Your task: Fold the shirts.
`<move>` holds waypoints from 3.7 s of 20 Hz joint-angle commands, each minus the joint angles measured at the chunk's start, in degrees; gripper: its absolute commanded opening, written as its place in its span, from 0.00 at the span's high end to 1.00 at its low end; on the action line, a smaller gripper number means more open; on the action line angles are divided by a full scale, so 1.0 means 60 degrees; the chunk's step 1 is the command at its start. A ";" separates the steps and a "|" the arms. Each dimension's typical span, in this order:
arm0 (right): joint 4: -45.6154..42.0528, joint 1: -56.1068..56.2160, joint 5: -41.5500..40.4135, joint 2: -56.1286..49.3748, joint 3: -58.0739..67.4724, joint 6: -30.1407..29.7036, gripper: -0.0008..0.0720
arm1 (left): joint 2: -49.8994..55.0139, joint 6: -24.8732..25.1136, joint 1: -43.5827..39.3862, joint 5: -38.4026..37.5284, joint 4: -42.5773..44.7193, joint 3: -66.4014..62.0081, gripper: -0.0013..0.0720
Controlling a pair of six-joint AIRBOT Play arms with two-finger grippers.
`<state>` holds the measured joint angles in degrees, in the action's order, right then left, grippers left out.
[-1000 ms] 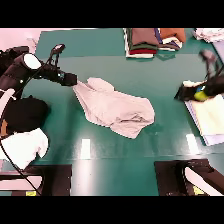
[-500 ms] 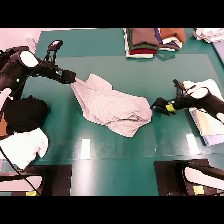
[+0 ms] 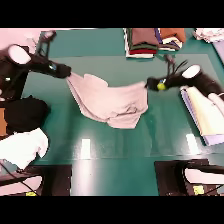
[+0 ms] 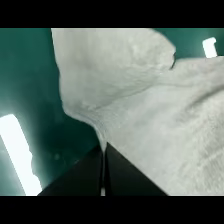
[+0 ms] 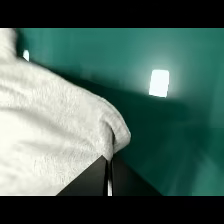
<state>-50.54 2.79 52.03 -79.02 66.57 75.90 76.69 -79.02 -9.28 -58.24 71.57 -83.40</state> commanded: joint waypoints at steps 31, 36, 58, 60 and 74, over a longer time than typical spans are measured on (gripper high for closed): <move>-0.3293 -0.0164 0.2656 -0.1166 0.3577 0.1665 0.97 | 0.1785 -0.0583 0.0197 0.0066 0.1355 -0.0484 0.79; -0.2426 -0.0353 0.3293 -0.1869 0.5275 0.1665 0.44 | 0.1133 -0.0863 0.1392 -0.1242 0.1024 -0.0521 0.34; -0.2255 -0.0474 0.2994 0.3107 0.0801 0.1446 0.44 | -0.1166 -0.0076 0.0127 0.1173 -0.2499 0.7067 0.93; -0.2422 -0.0718 0.3672 0.3286 0.0794 0.1446 0.44 | -0.1206 -0.0219 0.0259 0.0860 -0.1985 0.6451 0.96; -0.2233 -0.4732 0.5275 0.5584 -0.7264 0.1169 0.32 | -0.3300 -0.0313 0.2375 -0.0113 -0.0889 0.5912 0.96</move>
<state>-68.27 -25.32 84.14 -47.35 32.18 83.11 57.39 -81.14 4.45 -58.54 66.39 -47.86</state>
